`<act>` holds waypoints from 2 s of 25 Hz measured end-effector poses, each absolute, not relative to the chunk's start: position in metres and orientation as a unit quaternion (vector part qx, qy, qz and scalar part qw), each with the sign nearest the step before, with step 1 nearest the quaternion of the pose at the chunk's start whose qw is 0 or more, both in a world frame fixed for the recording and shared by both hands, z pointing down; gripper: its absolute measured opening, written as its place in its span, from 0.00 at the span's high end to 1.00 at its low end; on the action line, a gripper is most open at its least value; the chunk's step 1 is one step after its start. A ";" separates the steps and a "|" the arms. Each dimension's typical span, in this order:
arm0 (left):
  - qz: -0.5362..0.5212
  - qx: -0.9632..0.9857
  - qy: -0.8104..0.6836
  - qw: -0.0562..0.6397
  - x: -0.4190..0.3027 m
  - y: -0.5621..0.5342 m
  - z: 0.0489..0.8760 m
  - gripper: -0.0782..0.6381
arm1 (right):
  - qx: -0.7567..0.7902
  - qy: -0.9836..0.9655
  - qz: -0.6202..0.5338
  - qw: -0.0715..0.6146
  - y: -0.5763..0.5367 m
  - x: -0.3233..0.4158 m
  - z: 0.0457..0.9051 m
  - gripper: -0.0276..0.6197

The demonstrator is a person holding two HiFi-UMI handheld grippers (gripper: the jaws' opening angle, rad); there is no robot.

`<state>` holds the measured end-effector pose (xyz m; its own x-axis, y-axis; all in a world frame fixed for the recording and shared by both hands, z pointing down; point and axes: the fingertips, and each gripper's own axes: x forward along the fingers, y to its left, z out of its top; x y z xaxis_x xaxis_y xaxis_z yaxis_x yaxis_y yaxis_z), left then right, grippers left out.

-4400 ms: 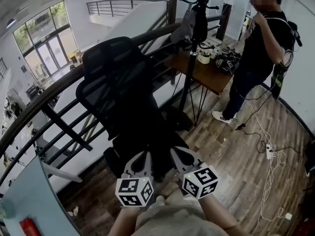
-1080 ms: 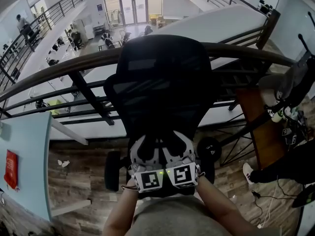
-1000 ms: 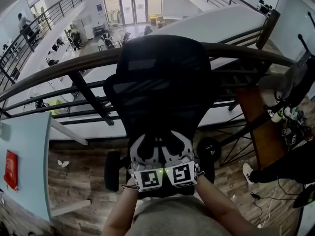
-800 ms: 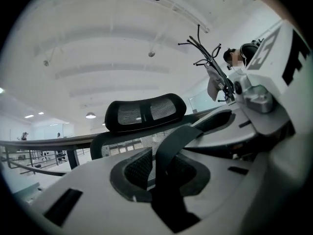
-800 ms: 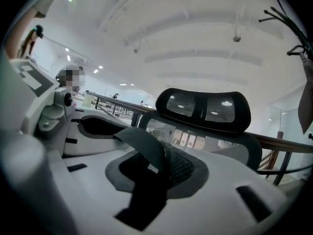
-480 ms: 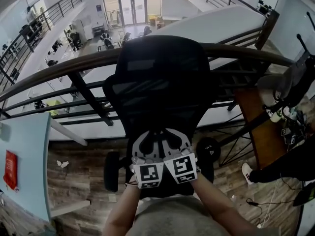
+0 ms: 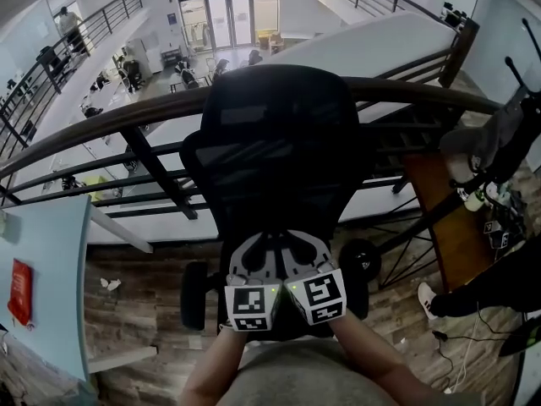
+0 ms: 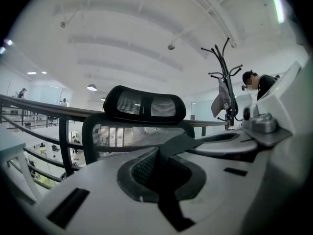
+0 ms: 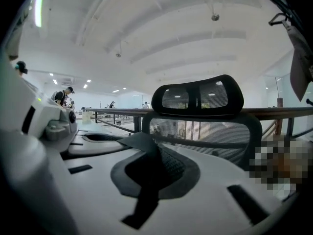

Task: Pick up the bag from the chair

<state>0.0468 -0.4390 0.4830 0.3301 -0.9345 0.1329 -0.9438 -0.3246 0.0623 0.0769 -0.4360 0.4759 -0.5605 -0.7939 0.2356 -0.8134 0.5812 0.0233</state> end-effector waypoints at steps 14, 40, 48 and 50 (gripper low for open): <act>0.001 0.824 -0.557 0.106 0.061 -0.417 0.448 0.89 | 0.460 -0.881 0.062 0.089 -0.415 0.086 0.445 0.95; -0.034 0.844 -0.530 0.070 0.043 -0.327 0.357 0.89 | 0.460 -0.886 0.030 0.047 -0.324 0.062 0.357 0.96; -0.036 0.851 -0.519 0.072 0.032 -0.284 0.351 0.89 | 0.465 -0.884 0.028 0.047 -0.280 0.050 0.350 0.96; -0.035 0.853 -0.515 0.073 0.031 -0.272 0.351 0.89 | 0.469 -0.882 0.028 0.047 -0.268 0.048 0.349 0.96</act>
